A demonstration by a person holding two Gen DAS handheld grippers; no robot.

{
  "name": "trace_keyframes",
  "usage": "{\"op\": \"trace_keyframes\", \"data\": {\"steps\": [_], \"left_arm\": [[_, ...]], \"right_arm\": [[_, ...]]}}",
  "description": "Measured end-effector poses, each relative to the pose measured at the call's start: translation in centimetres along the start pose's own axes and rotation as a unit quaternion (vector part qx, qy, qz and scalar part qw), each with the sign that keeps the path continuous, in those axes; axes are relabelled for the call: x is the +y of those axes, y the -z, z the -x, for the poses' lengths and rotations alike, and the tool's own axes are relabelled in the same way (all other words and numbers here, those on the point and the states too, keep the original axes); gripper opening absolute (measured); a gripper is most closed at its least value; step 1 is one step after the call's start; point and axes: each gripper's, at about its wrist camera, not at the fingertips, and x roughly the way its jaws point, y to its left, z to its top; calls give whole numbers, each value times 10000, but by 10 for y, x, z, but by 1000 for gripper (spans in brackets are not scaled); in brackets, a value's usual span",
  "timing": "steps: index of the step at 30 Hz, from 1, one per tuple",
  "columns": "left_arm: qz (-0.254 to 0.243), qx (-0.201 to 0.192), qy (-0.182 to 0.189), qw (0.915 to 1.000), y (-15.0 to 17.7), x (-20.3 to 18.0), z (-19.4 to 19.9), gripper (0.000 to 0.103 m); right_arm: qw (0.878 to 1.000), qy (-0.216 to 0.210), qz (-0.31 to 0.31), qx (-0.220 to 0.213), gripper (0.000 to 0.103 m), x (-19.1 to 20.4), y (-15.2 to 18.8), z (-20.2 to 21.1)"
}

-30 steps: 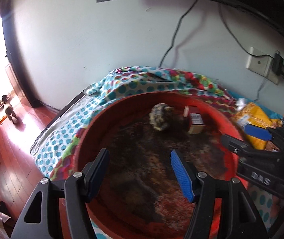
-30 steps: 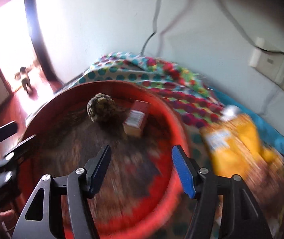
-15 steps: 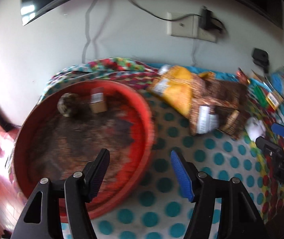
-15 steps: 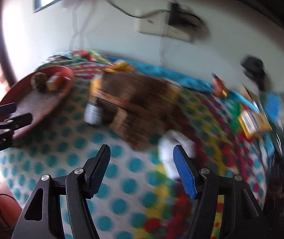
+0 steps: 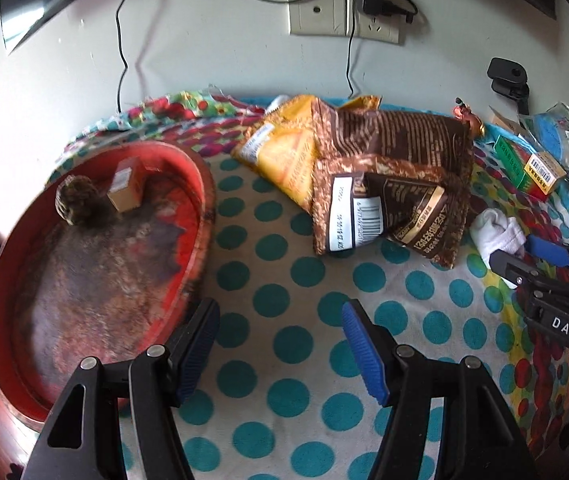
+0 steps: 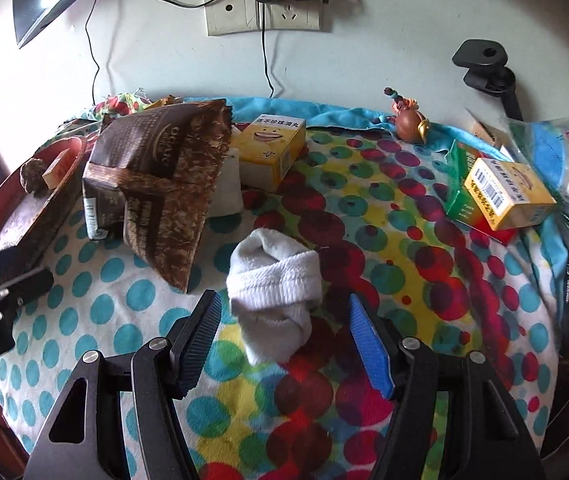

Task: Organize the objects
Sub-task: 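Withdraw the left gripper from the tray while right grasps the white rolled sock, then grasp the brown snack bag with the left gripper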

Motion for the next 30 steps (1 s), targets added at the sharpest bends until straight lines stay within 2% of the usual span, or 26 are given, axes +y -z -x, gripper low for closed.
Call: {"op": "trace_keyframes", "data": {"steps": [2, 5, 11, 15, 19, 22, 25, 28, 30], "left_arm": [[75, 28, 35, 10000, -1, 0, -2, 65], [132, 53, 71, 9999, -2, -3, -5, 65], [98, 108, 166, 9998, -4, -15, -9, 65], [-20, 115, 293, 9995, -6, -31, -7, 65], [-331, 19, 425, 9985, -13, -51, -1, 65], [-793, -174, 495, 9955, -26, -67, 9, 65], [-1241, -282, 478, 9907, -51, -85, 20, 66], [-1166, -282, 536, 9913, -81, -90, 25, 70], [-1072, -89, 587, 9925, -107, -94, 21, 70]], "right_arm": [[10000, -30, 36, -1, 62, 0, -2, -4], [9997, -187, 128, -5, 43, 1, -3, -7], [9995, -249, 120, -118, 31, -1, -3, -7], [9997, 69, -8, -222, 31, -13, -4, -7], [9993, -139, -281, -192, 31, -26, -4, -9], [9995, -127, -234, -160, 31, -23, -4, -11], [9991, -238, -320, -143, 32, -27, -4, -12], [9978, -413, -502, -128, 32, -34, -3, -13], [9976, -434, -525, -123, 33, -34, -3, -13]]}}
